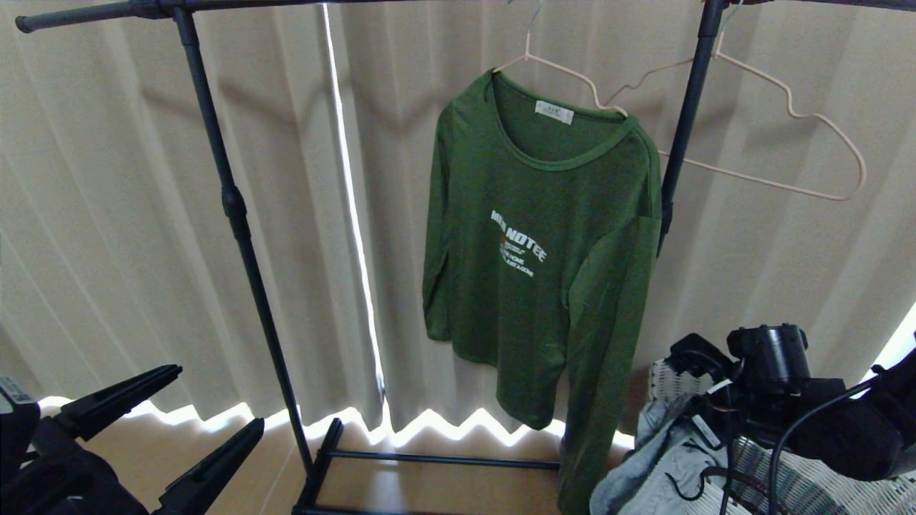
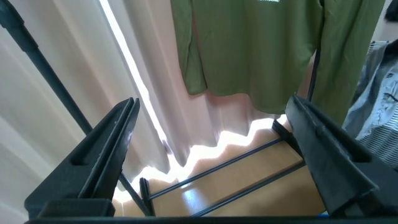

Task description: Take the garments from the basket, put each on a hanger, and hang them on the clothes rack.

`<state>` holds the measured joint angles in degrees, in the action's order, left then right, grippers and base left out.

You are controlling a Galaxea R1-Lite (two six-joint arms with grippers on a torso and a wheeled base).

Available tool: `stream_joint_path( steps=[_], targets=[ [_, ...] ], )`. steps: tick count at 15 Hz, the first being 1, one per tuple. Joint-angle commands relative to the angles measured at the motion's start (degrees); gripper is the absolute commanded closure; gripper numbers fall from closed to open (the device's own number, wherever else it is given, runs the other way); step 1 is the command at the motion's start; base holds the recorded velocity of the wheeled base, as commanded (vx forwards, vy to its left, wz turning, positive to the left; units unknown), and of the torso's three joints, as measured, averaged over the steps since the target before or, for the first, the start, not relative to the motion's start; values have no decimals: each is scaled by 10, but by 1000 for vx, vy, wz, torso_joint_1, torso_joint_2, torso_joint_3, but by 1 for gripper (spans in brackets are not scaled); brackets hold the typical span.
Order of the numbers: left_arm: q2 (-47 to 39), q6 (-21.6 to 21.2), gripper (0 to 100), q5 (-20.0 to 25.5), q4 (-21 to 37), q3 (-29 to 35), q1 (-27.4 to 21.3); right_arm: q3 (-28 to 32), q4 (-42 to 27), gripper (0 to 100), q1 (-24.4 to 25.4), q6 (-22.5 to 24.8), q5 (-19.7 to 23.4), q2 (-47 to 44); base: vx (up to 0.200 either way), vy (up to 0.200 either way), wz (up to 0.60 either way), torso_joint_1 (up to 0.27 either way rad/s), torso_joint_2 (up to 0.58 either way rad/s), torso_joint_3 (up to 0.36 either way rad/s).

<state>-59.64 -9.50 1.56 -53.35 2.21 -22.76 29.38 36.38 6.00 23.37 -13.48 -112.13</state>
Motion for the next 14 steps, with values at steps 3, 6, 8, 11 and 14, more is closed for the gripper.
stream_joint_path(
  steps=[3,6,8,11,14],
  targets=[
    [-3,-2,0,0,0,-9,0,2,1,100,36,0,28,147,-67,0,0,1,1,2],
    [-1,-3,0,-1,0,-12,0,1,0,100,83,1,36,199,-200,0,0,2,6,1],
    [-1,-3,0,0,0,-12,0,3,1,100,96,1,36,203,-200,0,0,-2,5,5],
    [-2,-1,0,0,0,-13,-3,31,-1,100,110,1,37,200,-67,0,0,1,-1,2],
    [-25,-2,0,45,0,-14,-2,66,-6,100,127,1,52,197,0,0,0,0,0,0]
  ],
)
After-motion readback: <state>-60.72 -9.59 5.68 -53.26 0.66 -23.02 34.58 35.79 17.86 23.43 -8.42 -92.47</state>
